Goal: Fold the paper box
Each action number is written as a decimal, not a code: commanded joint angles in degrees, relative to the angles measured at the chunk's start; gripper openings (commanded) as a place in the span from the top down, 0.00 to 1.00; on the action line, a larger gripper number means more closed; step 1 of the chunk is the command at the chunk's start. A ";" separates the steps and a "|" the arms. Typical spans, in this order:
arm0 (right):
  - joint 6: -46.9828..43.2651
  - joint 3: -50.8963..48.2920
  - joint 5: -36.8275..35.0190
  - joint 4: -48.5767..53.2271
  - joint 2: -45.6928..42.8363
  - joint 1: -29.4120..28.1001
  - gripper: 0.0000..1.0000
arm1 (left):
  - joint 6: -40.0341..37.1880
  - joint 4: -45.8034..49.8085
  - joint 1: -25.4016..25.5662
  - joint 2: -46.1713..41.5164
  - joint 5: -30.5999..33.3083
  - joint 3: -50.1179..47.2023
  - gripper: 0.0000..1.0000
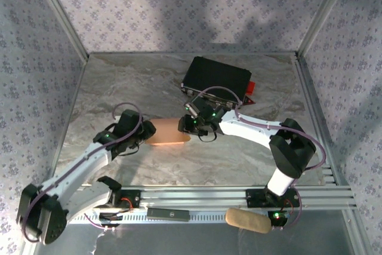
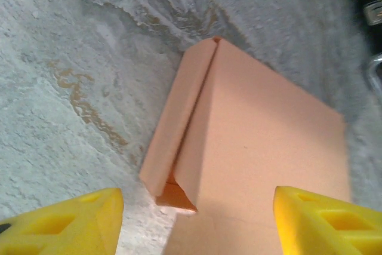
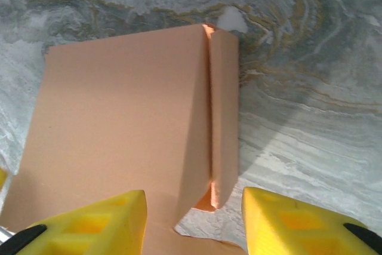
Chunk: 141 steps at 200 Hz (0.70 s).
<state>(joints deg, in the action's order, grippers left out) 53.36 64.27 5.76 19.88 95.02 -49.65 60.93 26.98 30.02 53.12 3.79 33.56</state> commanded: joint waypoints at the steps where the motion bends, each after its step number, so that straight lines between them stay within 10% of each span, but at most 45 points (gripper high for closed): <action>1: 3.51 -4.66 -1.01 -2.45 -4.91 -0.93 0.50 | 4.86 -1.85 0.33 -3.10 -2.92 -3.36 0.23; 141: 2.31 -11.97 1.21 -11.07 -6.94 1.66 0.47 | -9.51 -1.88 -0.48 10.14 0.88 -1.42 0.48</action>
<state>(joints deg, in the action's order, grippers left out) 58.43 52.51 4.51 10.17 86.39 -50.57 53.52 26.70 30.00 62.04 4.54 32.10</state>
